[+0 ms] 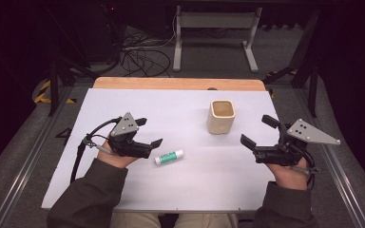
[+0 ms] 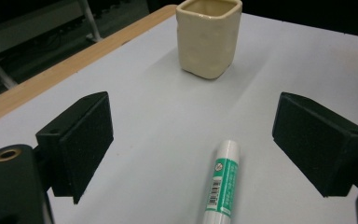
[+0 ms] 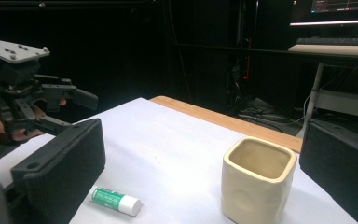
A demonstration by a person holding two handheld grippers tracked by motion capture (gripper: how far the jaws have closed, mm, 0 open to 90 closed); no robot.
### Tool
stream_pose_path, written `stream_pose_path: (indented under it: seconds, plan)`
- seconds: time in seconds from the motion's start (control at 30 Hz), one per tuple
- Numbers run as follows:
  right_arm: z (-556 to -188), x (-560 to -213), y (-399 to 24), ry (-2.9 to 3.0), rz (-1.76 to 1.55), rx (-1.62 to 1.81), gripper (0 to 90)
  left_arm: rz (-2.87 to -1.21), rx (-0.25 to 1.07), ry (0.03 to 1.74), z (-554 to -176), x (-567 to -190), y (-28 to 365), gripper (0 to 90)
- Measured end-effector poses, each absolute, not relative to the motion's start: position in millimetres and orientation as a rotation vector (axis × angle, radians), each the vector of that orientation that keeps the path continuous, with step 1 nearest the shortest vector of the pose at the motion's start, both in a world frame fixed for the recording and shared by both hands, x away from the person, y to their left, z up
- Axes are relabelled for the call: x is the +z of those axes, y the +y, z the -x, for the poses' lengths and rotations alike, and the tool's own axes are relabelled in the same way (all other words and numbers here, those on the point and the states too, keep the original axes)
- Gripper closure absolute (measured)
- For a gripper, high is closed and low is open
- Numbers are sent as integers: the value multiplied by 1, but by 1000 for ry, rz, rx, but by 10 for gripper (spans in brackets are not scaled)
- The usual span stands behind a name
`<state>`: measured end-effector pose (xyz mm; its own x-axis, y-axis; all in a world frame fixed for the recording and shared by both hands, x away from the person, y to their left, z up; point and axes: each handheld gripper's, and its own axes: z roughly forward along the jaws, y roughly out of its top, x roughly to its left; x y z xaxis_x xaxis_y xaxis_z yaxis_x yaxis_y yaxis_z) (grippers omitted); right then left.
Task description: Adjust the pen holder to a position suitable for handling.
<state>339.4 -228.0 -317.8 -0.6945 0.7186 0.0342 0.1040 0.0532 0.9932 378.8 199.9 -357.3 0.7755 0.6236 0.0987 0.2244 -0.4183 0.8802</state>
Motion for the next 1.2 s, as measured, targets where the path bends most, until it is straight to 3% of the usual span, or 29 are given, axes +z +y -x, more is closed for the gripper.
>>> stream_pose_path:
  seconds: [1.2]
  plan:
    - [-338, -316, -226, 1890, -806, 1700, 13, -2227, 365, 613, -409, -407, 144, 282]
